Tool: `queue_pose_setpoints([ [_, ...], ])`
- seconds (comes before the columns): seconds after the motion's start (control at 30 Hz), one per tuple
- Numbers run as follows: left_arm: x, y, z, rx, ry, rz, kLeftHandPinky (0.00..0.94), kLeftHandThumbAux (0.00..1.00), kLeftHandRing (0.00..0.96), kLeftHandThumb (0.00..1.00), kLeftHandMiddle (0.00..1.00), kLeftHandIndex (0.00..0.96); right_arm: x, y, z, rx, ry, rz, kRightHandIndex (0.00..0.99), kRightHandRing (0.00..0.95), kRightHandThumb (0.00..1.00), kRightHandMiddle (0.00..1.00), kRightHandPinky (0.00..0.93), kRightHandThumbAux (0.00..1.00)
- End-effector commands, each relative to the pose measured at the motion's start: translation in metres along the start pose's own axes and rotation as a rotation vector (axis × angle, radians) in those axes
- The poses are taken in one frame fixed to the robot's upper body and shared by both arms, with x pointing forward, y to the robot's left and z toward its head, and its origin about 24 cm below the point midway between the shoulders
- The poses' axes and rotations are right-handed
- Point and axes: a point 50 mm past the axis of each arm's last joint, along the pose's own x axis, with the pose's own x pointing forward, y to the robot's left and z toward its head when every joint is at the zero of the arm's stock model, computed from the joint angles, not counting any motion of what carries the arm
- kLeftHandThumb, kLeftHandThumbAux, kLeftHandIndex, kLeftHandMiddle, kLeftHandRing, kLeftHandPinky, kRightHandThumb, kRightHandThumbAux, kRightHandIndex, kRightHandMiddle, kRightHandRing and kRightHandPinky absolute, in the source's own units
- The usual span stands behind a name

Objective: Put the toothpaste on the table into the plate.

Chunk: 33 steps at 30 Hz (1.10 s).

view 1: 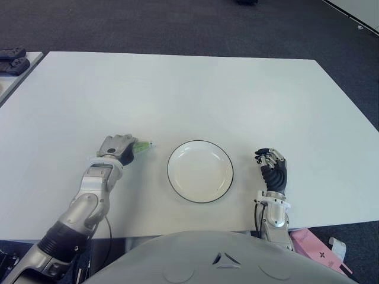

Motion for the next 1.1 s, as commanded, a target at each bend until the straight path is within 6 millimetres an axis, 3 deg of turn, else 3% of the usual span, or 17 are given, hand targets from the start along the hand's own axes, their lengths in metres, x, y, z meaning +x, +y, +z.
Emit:
queue_pose_setpoints([
  [0.03,-0.0032,-0.0193,-0.0007,-0.023,0.006,-0.089,0.698,0.664,0.691,0.847,0.551,0.399,0.0007,-0.0001,-0.0002,-0.01,-0.003,0.005,0.428,0.485,0.716,0.487,0.481,0.729],
  [1.1,0.0051,-0.0167,-0.0083,-0.155,-0.008,0.069,0.864,0.67,0.851,0.848,0.549,0.395,0.0021,-0.0005,-0.0012,-0.009,-0.002,-0.004,0.429,0.492,0.713,0.481,0.487,0.729],
])
